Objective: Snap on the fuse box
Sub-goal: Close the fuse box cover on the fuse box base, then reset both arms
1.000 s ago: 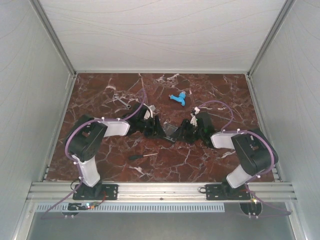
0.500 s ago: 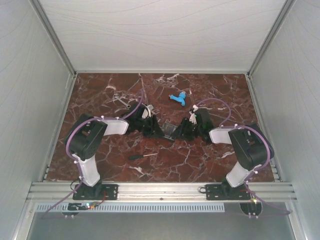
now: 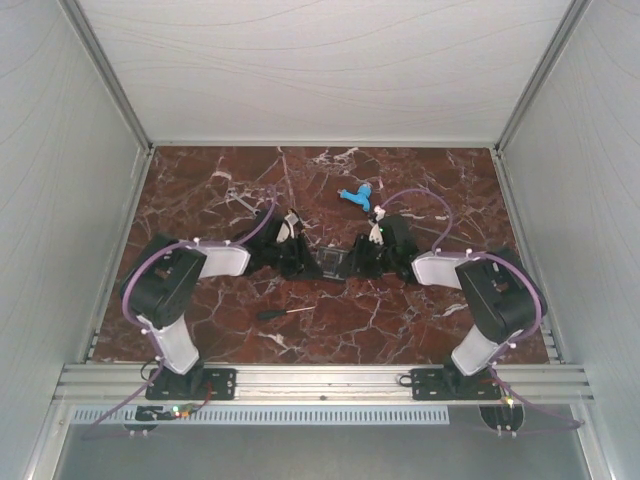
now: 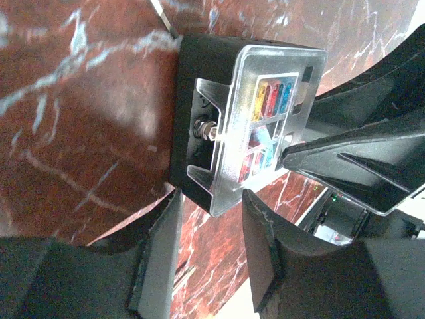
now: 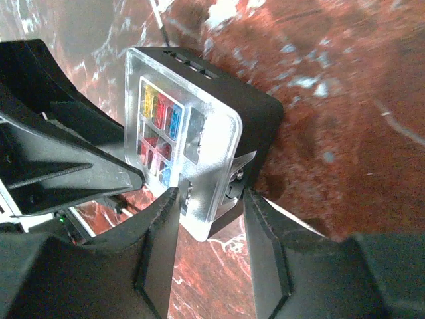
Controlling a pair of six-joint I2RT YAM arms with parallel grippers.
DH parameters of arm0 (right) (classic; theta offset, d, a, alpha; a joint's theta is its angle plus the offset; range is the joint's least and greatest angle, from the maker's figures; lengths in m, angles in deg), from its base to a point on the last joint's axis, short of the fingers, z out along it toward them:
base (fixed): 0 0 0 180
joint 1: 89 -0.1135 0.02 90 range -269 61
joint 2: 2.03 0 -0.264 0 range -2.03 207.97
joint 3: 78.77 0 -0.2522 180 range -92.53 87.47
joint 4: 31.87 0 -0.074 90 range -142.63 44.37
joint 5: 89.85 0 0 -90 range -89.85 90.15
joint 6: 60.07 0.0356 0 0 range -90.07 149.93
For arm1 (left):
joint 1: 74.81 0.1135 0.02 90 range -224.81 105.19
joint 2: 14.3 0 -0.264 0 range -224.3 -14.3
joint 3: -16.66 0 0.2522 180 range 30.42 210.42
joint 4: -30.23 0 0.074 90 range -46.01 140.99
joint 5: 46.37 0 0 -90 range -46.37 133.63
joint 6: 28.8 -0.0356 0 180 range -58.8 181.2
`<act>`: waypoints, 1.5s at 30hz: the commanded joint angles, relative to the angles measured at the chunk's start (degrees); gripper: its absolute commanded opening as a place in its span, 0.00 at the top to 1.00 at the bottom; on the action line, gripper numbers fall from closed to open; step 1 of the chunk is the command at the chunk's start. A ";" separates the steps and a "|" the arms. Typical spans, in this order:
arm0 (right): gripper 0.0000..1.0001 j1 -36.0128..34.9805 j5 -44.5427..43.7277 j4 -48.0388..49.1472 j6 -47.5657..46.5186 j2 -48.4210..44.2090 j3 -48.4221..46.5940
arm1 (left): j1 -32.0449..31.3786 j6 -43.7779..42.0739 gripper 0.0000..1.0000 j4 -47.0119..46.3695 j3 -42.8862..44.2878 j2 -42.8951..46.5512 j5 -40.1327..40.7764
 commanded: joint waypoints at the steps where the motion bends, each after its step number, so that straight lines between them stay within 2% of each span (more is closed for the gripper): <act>1: 0.61 -5.22 0.70 -6.33 -4.32 -2.45 1.83 | -2.35 0.42 0.60 3.46 -3.72 3.99 2.47; 8: 0.47 -4.62 -3.60 -14.73 -9.11 -12.83 -0.62 | -0.64 1.09 0.41 4.49 -7.03 11.85 6.65; 13: 0.38 1.19 -8.83 -19.01 -12.57 -18.55 -0.68 | 0.95 0.82 0.23 5.61 -9.71 18.32 10.66; 17: 0.28 8.61 -16.61 -21.84 -15.81 -24.60 -1.14 | 4.27 -0.85 0.09 9.19 -12.12 26.24 20.04; 19: 0.20 11.92 -21.81 -21.74 -16.53 -27.80 -0.88 | 5.71 -1.68 0.03 10.48 -13.15 30.30 27.43; 21: 0.14 14.61 -27.89 -19.83 -17.05 -30.71 0.03 | 7.30 -2.27 0.01 10.44 -14.21 33.77 34.41; 24: 0.03 17.16 -36.87 -13.01 -17.37 -33.23 3.78 | 11.61 -1.98 0.00 7.33 -16.53 37.65 40.00; 26: 0.02 18.16 -42.51 -6.19 -20.02 -33.34 6.86 | 14.52 -1.11 0.00 4.13 -18.59 39.21 44.28; 32: 0.02 23.65 -42.53 15.47 -25.74 -26.05 14.30 | 20.99 -5.29 0.01 -3.36 -21.13 41.81 59.82; 35: 0.02 24.90 -44.61 31.86 -27.40 -19.23 20.25 | 25.10 -9.05 0.00 -7.85 -23.04 42.17 65.11; 36: 0.02 25.00 -45.65 38.46 -28.73 -16.98 22.29 | 26.24 -11.09 0.01 -10.91 -24.35 41.94 65.73; 37: 0.02 24.78 -47.04 40.44 -29.13 -16.35 23.13 | 27.11 -14.12 0.00 -14.82 -26.25 41.50 65.45; 41: 0.02 25.15 -47.22 58.07 -30.08 -11.84 29.88 | 27.87 -25.12 0.01 -39.56 -34.98 35.01 63.07; 42: 0.02 25.11 -43.85 57.19 -31.17 -12.18 29.76 | 28.08 -27.29 0.01 -44.72 -35.47 32.71 63.48; 45: 0.02 24.87 -34.60 57.41 -35.43 -7.45 27.21 | 28.90 -30.09 0.01 -46.51 -33.28 28.78 56.02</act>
